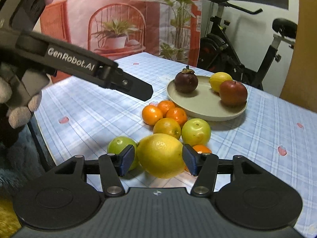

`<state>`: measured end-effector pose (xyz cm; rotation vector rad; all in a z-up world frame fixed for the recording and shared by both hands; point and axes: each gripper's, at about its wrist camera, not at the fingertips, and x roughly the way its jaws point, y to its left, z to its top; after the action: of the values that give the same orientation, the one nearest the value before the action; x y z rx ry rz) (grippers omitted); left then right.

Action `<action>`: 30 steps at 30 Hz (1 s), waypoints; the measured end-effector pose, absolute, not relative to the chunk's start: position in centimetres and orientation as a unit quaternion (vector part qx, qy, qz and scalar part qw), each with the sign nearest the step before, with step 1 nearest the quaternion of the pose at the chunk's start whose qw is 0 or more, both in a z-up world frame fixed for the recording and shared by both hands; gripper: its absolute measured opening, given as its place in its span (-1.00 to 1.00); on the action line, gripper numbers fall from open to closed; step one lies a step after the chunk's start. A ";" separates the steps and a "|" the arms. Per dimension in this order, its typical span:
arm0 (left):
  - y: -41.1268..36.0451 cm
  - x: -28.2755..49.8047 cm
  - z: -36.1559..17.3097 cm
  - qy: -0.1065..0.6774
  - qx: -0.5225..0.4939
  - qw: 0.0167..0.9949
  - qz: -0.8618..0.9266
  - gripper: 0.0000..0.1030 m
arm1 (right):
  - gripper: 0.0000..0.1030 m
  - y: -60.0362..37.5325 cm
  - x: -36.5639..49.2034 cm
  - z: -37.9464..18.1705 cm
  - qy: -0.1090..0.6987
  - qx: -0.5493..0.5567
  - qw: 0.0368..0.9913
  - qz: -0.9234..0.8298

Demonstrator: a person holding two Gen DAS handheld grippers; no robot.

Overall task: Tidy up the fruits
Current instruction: 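Lower the left gripper around the large lemon and close it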

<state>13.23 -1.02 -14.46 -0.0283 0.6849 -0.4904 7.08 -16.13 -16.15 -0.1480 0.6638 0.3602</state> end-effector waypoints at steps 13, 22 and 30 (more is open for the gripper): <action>-1.5 13.5 -15.5 0.354 -0.018 0.905 -0.236 0.41 | 0.18 -16.0 7.6 -17.6 0.311 -0.121 0.927 0.171; -2.0 13.6 -15.8 0.364 -0.020 0.898 -0.245 0.40 | 0.11 -19.3 8.7 -17.1 0.332 0.017 0.929 0.166; -3.4 14.1 -16.6 0.387 -0.022 0.881 -0.272 0.40 | 0.09 -21.0 8.8 -17.0 0.339 0.091 0.922 0.163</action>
<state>14.10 -3.45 -16.56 -0.0449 0.8053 -0.5669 8.83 -21.01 -17.03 0.1863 0.6958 0.3337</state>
